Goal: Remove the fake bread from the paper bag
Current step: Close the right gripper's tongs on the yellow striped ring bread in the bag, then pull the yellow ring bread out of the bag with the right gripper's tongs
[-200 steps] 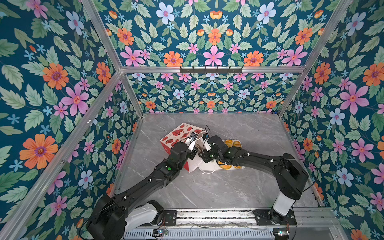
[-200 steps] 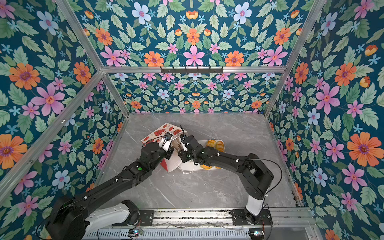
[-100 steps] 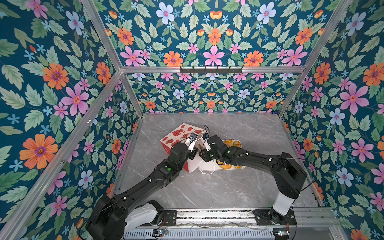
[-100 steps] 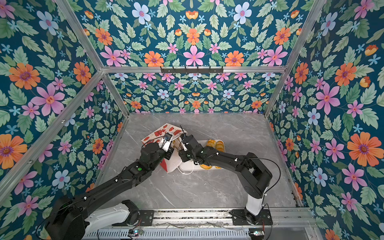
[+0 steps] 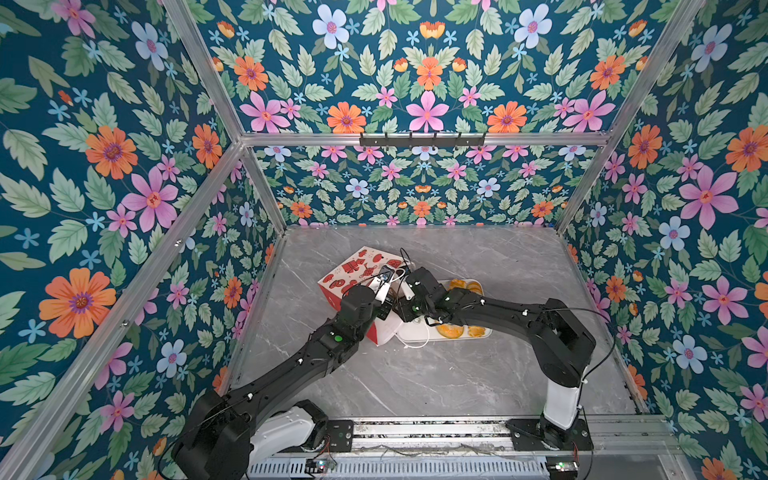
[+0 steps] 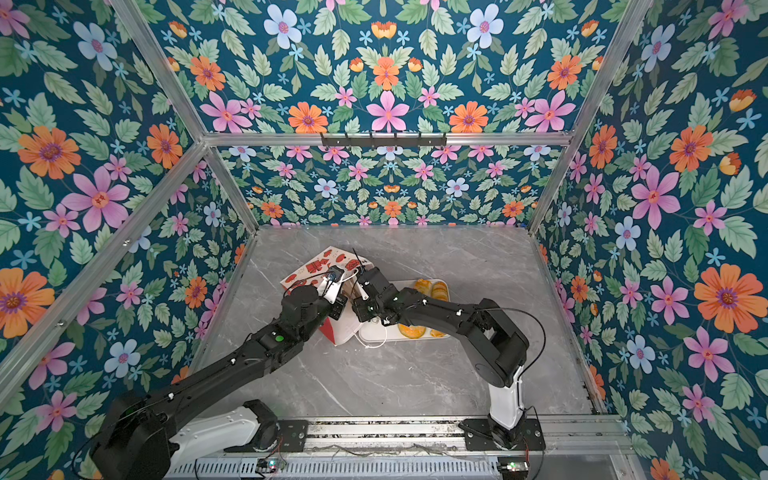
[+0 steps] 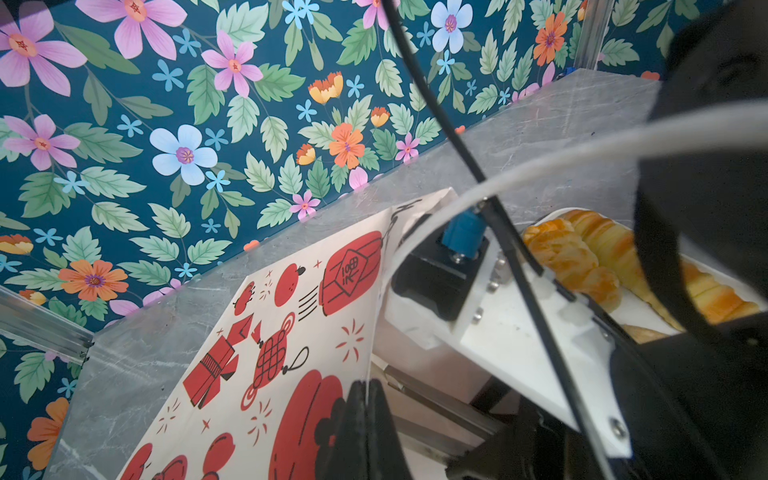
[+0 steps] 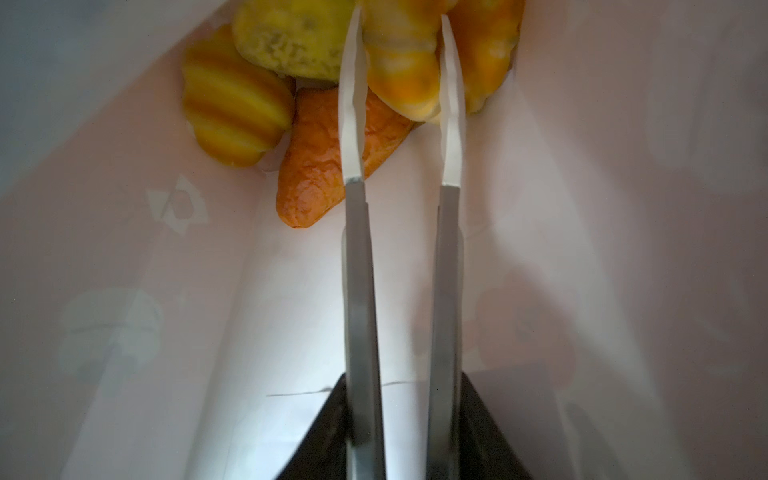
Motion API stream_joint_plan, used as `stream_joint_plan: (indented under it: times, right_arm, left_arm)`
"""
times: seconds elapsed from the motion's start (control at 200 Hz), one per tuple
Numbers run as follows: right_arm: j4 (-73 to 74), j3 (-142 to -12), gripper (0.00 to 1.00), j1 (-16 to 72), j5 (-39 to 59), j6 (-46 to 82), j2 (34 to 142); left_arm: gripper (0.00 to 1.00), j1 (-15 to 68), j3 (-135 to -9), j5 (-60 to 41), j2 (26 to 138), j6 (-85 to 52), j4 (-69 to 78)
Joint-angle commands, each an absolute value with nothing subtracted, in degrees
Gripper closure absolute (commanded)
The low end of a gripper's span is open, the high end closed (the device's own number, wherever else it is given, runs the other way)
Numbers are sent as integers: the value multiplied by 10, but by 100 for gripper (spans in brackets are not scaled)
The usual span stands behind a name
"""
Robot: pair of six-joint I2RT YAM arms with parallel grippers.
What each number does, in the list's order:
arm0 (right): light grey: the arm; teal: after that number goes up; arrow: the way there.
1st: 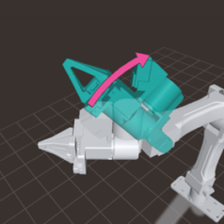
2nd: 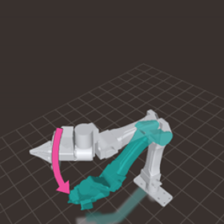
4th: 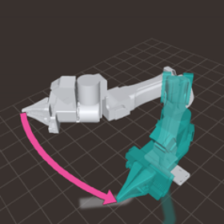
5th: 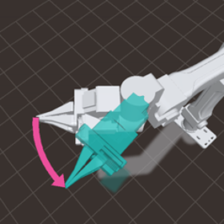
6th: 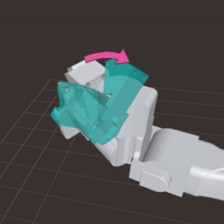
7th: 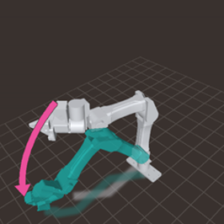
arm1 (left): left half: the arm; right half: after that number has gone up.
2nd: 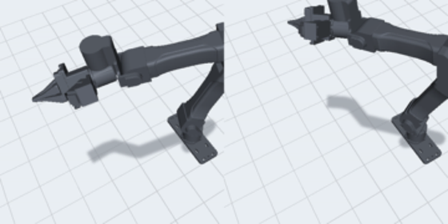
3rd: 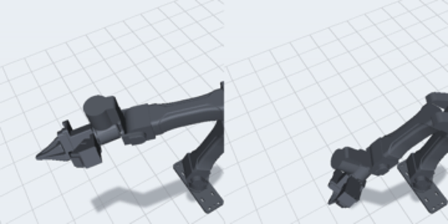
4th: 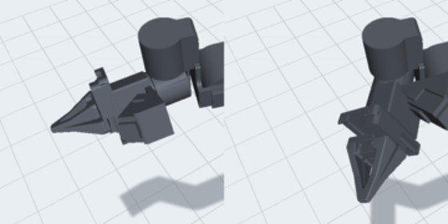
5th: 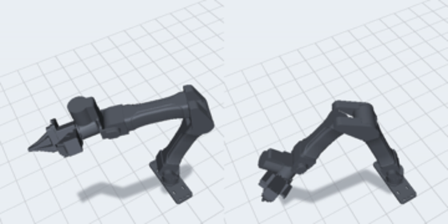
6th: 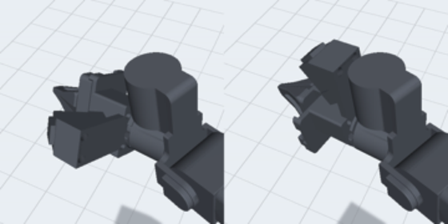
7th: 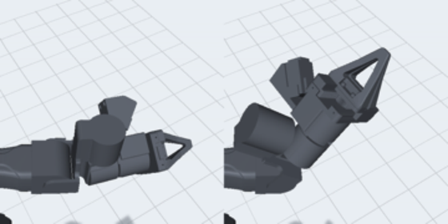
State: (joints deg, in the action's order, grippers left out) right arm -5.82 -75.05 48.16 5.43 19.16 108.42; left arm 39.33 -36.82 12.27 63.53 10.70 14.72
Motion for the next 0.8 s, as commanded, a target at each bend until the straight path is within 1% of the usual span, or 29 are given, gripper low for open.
stream_joint_plan:
  times: [0.0,0.17,0.36,0.61,0.72,0.735,0.795]
  right_arm:
    - [-67,-761,67,482,62,189,1089]
    - [-70,-757,73,482,63,191,1083]
    - [-76,-741,76,482,63,191,1059]
    - [-76,-683,77,482,75,206,978]
    - [-112,-674,77,482,74,207,955]
    - [-118,-672,77,482,73,207,936]
    - [-128,-659,77,482,72,208,915]
  left_arm:
    - [100,393,-365,123,635,102,176]
    - [100,393,-358,120,641,97,189]
    - [100,393,-342,133,631,90,199]
    - [100,393,-328,153,615,78,213]
    - [100,392,-328,168,620,78,218]
    - [100,392,-328,169,622,78,218]
    - [100,392,-330,174,625,79,220]
